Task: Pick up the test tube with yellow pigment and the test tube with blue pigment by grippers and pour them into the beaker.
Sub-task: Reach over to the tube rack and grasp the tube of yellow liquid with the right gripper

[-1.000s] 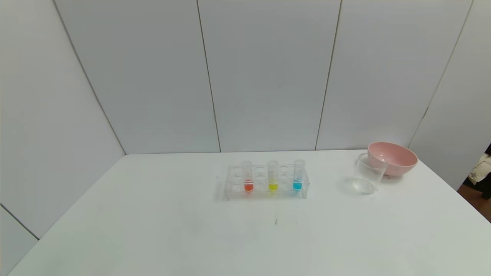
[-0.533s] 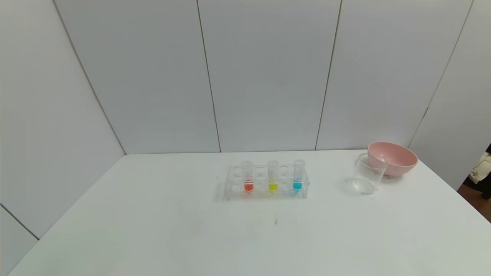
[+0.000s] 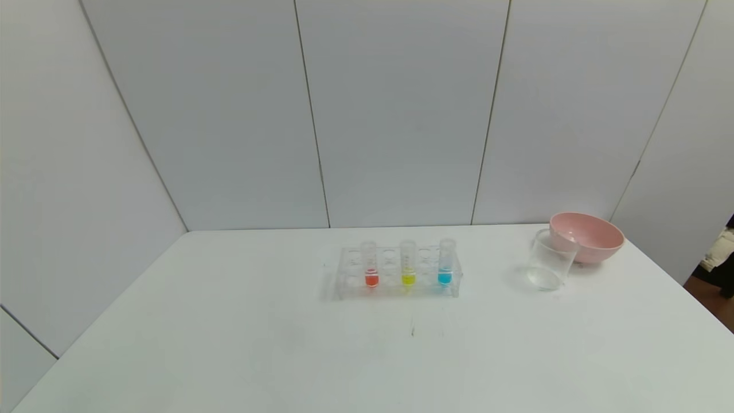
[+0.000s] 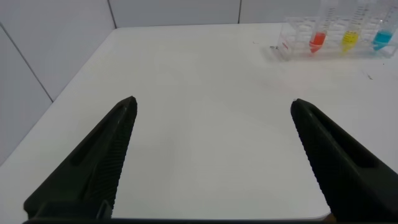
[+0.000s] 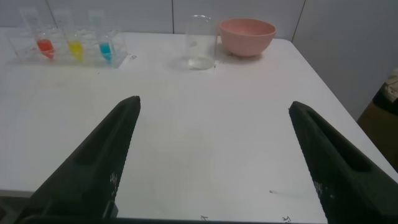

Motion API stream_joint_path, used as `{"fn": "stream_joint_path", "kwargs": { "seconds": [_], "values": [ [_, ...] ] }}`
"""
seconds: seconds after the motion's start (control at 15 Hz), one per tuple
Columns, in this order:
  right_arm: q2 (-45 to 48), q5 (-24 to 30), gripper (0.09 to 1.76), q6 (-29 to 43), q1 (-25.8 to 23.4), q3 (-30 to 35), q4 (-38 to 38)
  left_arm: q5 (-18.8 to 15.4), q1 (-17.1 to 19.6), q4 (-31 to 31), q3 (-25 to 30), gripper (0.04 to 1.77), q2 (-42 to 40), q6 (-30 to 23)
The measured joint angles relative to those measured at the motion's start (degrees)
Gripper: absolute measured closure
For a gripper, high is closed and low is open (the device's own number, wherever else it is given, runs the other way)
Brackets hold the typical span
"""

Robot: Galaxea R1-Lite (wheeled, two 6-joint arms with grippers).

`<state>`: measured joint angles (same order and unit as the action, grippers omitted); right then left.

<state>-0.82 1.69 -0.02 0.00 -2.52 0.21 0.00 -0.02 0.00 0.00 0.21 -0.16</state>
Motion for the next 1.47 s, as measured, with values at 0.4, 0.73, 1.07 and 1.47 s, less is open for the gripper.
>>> {"fn": "stream_joint_path", "kwargs": {
  "seconds": [0.4, 0.73, 1.07, 1.47],
  "values": [
    [-12.04, 0.65, 0.14, 3.33, 0.84, -3.97, -8.87, 0.0, 0.02, 0.0, 0.0, 0.05, 0.0, 0.0],
    [-30.57, 0.49, 0.14, 3.61, 0.94, -5.91, -24.34, 0.0, 0.0, 0.0, 0.0, 0.05, 0.0, 0.0],
    [-50.94, 0.33, 0.14, 3.22, 1.26, -8.0, -37.46, 0.0, 0.02, 0.0, 0.0, 0.05, 0.0, 0.0],
    [-74.79, -15.3, 0.14, 4.23, 13.51, -11.5, -57.69, 0.0, 0.02, 0.0, 0.0, 0.05, 0.0, 0.0]
  ]
}}
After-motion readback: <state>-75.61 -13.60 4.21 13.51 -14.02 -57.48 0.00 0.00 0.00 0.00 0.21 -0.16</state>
